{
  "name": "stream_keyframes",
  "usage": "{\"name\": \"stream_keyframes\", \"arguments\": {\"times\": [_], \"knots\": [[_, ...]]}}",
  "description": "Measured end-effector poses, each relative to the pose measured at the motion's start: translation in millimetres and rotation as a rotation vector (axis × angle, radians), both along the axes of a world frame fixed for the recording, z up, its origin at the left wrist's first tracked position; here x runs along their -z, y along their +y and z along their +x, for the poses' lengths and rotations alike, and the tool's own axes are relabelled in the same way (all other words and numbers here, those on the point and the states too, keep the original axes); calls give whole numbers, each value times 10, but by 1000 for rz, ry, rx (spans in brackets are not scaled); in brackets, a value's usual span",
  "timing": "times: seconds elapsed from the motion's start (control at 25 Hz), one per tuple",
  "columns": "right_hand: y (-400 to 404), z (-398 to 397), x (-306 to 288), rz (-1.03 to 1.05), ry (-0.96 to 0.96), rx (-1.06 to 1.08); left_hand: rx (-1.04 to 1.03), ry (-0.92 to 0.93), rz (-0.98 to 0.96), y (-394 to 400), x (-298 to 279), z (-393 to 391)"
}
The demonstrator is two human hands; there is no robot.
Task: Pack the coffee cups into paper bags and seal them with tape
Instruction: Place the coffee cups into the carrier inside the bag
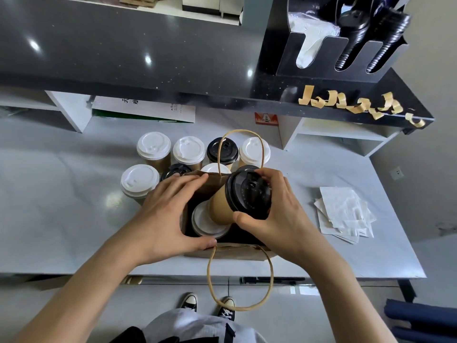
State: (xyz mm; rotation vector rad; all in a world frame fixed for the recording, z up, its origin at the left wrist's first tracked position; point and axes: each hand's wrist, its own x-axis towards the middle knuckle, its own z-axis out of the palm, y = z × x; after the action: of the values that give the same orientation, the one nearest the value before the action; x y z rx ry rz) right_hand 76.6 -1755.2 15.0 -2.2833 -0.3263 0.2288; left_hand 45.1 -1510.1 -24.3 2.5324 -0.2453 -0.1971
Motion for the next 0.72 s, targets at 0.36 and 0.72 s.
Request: {"name": "stream_keyframes", "arguments": {"times": [0.36, 0.72], "knots": [[-288, 52, -39, -253, -20, -66, -6, 15, 12, 11, -11, -10], [-237, 185, 28, -609, -132, -206, 14, 30, 13, -1, -14, 12]]}}
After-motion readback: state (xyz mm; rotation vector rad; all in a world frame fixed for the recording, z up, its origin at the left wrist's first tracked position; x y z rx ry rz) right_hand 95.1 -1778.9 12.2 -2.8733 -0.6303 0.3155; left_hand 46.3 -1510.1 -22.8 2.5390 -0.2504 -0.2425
